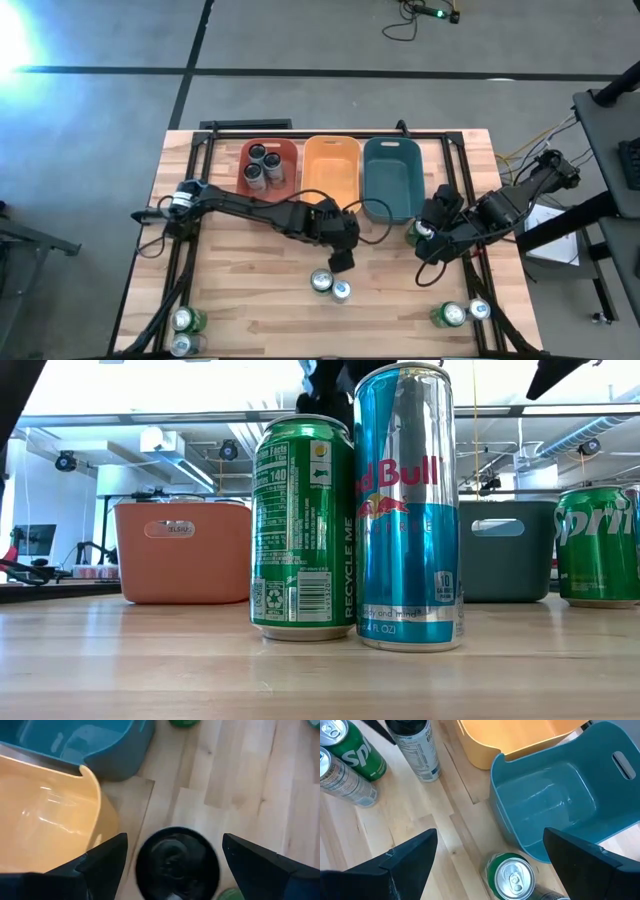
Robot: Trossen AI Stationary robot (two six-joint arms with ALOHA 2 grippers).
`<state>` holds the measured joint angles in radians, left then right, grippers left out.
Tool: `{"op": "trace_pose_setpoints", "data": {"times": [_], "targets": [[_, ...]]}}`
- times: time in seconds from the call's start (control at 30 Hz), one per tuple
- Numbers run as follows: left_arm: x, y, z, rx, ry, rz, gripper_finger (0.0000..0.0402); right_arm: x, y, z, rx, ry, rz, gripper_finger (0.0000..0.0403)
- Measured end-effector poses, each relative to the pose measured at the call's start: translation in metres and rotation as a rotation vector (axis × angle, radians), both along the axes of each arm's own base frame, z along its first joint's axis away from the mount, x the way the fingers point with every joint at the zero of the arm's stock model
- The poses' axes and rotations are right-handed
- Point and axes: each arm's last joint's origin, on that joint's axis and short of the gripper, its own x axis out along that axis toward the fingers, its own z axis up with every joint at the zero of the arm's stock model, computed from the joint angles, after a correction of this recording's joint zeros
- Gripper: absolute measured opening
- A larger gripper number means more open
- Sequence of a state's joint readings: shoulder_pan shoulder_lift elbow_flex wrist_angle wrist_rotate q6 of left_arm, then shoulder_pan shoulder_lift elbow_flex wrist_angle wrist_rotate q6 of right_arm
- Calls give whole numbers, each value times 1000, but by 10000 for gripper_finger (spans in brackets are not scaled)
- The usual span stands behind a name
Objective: Sort soda cans
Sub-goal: Put the white-blue soda can into the orange bin
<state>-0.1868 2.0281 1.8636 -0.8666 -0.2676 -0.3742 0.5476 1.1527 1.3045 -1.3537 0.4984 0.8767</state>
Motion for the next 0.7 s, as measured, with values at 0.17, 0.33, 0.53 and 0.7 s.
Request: {"op": "trace_pose_setpoints", "data": {"times": [0.17, 0.33, 0.53, 0.7], "targets": [[-3, 2, -14, 8, 39, 3, 319, 0, 0, 0, 2, -1, -3, 359], [-1, 2, -15, -6, 24, -13, 320, 0, 0, 0, 2, -1, -4, 359], [0, 5, -16, -78, 38, -43, 318, 0, 0, 0, -3, -3, -5, 359], [-1, 9, -21, -89, 52, -26, 299, 0, -1, 0, -20, -14, -10, 359]]}}
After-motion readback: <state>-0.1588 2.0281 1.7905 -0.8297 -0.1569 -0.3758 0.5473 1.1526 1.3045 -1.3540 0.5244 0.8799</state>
